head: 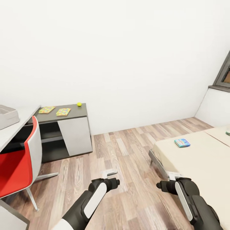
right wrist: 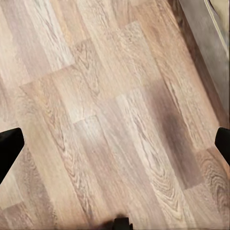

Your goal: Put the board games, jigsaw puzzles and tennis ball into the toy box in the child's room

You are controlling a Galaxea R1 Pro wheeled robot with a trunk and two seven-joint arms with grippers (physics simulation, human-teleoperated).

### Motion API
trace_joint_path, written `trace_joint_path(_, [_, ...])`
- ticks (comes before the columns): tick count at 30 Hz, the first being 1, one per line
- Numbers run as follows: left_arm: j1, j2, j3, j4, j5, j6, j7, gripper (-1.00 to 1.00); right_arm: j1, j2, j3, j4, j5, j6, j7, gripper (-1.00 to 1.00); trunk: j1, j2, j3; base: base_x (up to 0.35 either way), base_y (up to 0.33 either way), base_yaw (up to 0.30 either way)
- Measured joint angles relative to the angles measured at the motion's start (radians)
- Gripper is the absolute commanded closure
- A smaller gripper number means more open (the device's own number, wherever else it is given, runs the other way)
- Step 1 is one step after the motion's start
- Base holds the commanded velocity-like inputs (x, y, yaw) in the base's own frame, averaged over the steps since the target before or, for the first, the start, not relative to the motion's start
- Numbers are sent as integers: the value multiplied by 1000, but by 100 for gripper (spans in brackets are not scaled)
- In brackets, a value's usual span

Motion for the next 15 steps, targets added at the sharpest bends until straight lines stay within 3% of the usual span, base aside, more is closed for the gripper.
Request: trace_joint_path(15, [-3, 12, -7, -3, 3, -1, 1, -100, 0, -7, -22, -5, -1, 0, 0, -100, 0, 0, -10, 0, 0, -263])
